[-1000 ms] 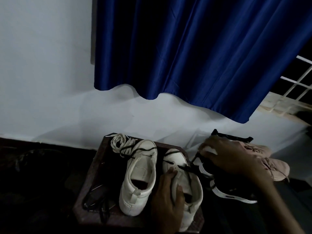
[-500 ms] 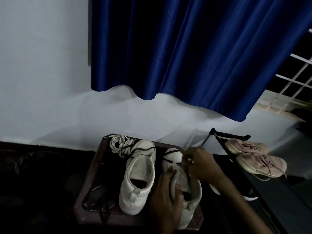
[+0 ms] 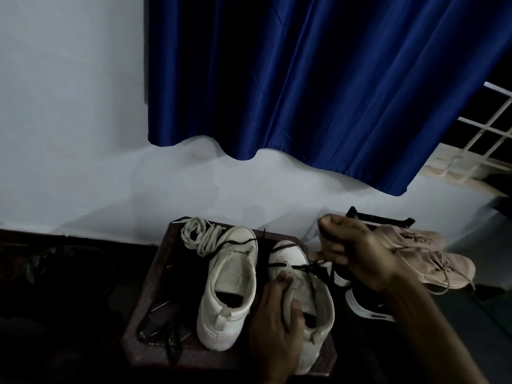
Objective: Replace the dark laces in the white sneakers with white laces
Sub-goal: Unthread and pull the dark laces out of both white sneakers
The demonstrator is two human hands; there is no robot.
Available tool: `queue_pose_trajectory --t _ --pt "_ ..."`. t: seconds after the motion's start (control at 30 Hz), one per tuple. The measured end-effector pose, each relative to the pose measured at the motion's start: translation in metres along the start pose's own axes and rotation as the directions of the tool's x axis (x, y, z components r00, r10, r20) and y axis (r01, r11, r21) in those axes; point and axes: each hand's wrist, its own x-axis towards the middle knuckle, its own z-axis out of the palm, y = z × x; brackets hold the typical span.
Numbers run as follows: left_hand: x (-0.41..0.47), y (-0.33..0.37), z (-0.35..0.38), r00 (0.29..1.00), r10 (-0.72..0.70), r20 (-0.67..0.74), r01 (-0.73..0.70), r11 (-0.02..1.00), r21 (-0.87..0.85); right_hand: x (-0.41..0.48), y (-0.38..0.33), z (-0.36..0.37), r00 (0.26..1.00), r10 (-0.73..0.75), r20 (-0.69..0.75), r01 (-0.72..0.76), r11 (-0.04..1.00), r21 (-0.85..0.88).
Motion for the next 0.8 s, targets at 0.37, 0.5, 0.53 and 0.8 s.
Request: queue_pose_trajectory --t 0.37,0.5,0.53,0.8 --pt "0.0 -0.001 0.0 1.0 0.004 -0.017 -0.004 1.0 -0.005 0.034 0.059 -0.004 0.999 -0.044 0.001 0.007 0.141 -0.99" --pt "0.0 0.001 -0.001 1.0 0.004 -0.014 -0.004 1.0 -0.01 0.041 0.069 -0.001 0.994 -0.101 -0.037 -0.032 0.054 -0.998" --pt "0.0 0.001 -0.001 1.0 0.006 -0.019 -0.006 1.0 -0.01 0.041 0.066 -0.003 0.994 -0.104 -0.024 -0.016 0.078 -0.997" --pt "0.001 0.0 -0.001 0.999 -0.046 0.026 0.046 0.999 -0.001 -0.023 -0.017 -0.034 0.973 -0.224 -0.053 0.219 0.971 -0.093"
